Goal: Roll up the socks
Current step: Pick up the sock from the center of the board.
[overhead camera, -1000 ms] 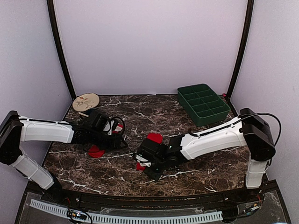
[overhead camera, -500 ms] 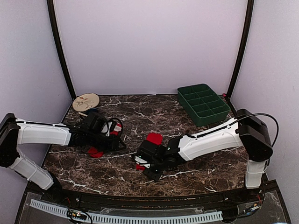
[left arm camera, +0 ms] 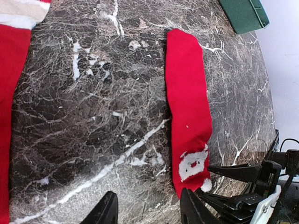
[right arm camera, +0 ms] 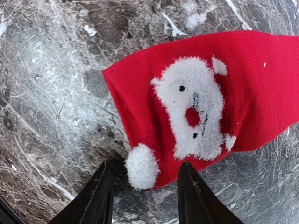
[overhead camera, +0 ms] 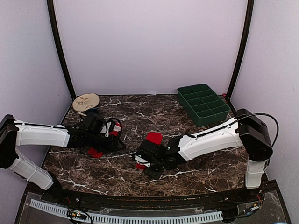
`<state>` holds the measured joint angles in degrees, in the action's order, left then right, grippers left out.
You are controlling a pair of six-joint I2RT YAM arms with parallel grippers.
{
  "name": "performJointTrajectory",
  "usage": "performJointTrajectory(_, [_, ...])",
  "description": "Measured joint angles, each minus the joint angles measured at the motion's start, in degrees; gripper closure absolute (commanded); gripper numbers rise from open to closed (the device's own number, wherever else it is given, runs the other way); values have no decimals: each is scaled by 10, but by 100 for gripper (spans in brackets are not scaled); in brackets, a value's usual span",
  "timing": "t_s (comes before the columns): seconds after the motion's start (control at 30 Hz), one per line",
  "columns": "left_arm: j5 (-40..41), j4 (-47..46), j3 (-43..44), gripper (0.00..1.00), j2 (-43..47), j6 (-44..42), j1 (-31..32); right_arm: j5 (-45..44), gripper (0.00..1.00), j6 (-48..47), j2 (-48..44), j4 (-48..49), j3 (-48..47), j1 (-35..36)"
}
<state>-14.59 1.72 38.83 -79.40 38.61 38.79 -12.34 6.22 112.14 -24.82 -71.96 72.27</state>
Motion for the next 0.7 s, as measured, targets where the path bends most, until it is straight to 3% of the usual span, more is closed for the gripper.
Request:
performJointTrajectory(0.23, [0,-10,-5,52,0,1,0,2,67,-19,0,4,2,-13])
performJointTrajectory(0.53, [-7,-28,-7,52,0,0,0,50,99,-50,0,17,7,-30])
performJointTrajectory(0.7, [-15,-39,-9,52,0,-7,0,77,100,-56,-1,19,7,-39])
